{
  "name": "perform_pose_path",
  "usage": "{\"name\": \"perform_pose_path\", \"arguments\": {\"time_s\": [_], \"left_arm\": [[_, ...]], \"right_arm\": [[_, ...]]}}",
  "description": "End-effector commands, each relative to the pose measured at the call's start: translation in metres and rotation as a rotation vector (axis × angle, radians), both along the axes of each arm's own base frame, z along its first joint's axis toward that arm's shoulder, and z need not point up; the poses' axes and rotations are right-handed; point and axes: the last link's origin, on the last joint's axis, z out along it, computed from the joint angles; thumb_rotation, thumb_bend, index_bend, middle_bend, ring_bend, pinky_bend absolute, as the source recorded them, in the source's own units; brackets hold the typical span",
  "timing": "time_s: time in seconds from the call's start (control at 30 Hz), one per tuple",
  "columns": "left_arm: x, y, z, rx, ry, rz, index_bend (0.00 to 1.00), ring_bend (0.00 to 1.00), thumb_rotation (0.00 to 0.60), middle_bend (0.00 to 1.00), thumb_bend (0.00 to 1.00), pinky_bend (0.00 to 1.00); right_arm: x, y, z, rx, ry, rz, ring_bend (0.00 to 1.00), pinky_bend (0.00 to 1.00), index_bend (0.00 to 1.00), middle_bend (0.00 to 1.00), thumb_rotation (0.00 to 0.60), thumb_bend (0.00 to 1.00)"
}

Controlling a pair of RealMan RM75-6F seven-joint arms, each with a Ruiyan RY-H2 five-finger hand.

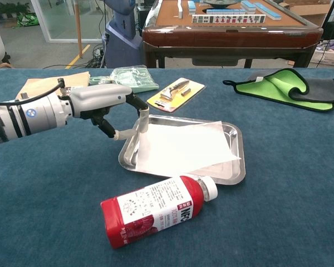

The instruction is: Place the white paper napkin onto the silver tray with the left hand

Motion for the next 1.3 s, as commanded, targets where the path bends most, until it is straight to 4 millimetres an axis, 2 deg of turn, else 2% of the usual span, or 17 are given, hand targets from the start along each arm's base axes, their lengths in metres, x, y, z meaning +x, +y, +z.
{"name": "perform_pose_path", "arguments": {"time_s": [0.03,0.1,0.17,0.23,0.37,0.4,0.43,0.47,0.5,0.6,0.7,0.8,0.9,1.3], "left_arm": [[-0.001,0.002,0.002,0.020,0.000,0.006,0.49,0.29,0.600,0.41,0.38,0.19],[-0.002,0.003,0.005,0.047,-0.009,0.008,0.49,0.30,0.600,0.40,0.38,0.19],[-0.002,0.002,0.009,0.065,-0.028,0.017,0.47,0.34,0.600,0.40,0.38,0.19],[-0.001,0.001,0.014,0.082,-0.045,0.015,0.46,0.44,0.600,0.48,0.38,0.25],[0.001,0.000,0.022,0.083,-0.026,0.013,0.42,0.71,0.600,0.77,0.38,0.69],[0.002,0.000,0.024,0.082,-0.017,0.013,0.40,0.80,0.582,0.86,0.39,0.80],[0.003,0.000,0.025,0.076,-0.005,0.015,0.38,0.86,0.537,0.91,0.40,0.87],[0.003,0.000,0.027,0.062,0.014,0.018,0.37,0.91,0.474,0.95,0.42,0.92],[0.004,-0.001,0.028,0.052,0.026,0.019,0.36,0.96,0.364,0.99,0.44,0.97],[0.008,-0.007,0.031,0.000,0.074,0.026,0.35,1.00,0.207,1.00,0.47,1.00],[0.012,-0.017,0.028,-0.059,0.134,0.019,0.34,1.00,0.127,1.00,0.47,1.00],[0.014,-0.025,0.022,-0.101,0.202,0.005,0.33,1.00,0.079,1.00,0.47,1.00],[0.017,-0.032,0.018,-0.129,0.238,-0.005,0.33,1.00,0.048,1.00,0.48,1.00],[0.027,-0.044,0.008,-0.158,0.286,-0.018,0.30,1.00,0.041,1.00,0.48,1.00]], "right_arm": [[0.000,0.001,0.001,-0.004,0.001,-0.001,0.14,0.14,0.20,0.26,0.600,0.05],[0.000,0.001,0.002,-0.007,0.002,-0.003,0.14,0.14,0.20,0.26,0.600,0.05],[0.000,0.001,0.002,-0.006,0.002,-0.003,0.14,0.14,0.20,0.26,0.600,0.05],[0.000,0.001,0.001,-0.004,0.001,-0.002,0.14,0.14,0.20,0.26,0.600,0.05],[-0.001,0.000,0.000,0.000,-0.001,-0.003,0.14,0.14,0.20,0.26,0.600,0.05],[-0.001,0.000,0.000,0.001,-0.001,-0.003,0.14,0.14,0.20,0.26,0.600,0.05],[-0.001,0.000,0.000,0.001,-0.001,-0.003,0.14,0.14,0.20,0.26,0.600,0.05],[-0.002,0.000,0.000,0.000,-0.001,-0.004,0.14,0.14,0.20,0.26,0.600,0.05],[-0.002,0.000,0.000,-0.001,-0.001,-0.004,0.14,0.14,0.20,0.26,0.600,0.05],[-0.003,0.000,0.001,-0.003,-0.001,-0.008,0.14,0.14,0.20,0.26,0.600,0.05],[-0.003,0.000,0.000,0.000,-0.003,-0.010,0.14,0.14,0.20,0.26,0.600,0.05],[-0.003,-0.001,-0.001,0.002,-0.006,-0.009,0.14,0.14,0.20,0.26,0.600,0.05],[-0.004,0.000,0.000,0.000,-0.006,-0.012,0.14,0.14,0.20,0.26,0.600,0.05],[-0.006,0.001,0.000,-0.003,-0.011,-0.017,0.14,0.14,0.20,0.26,0.600,0.05]]}}
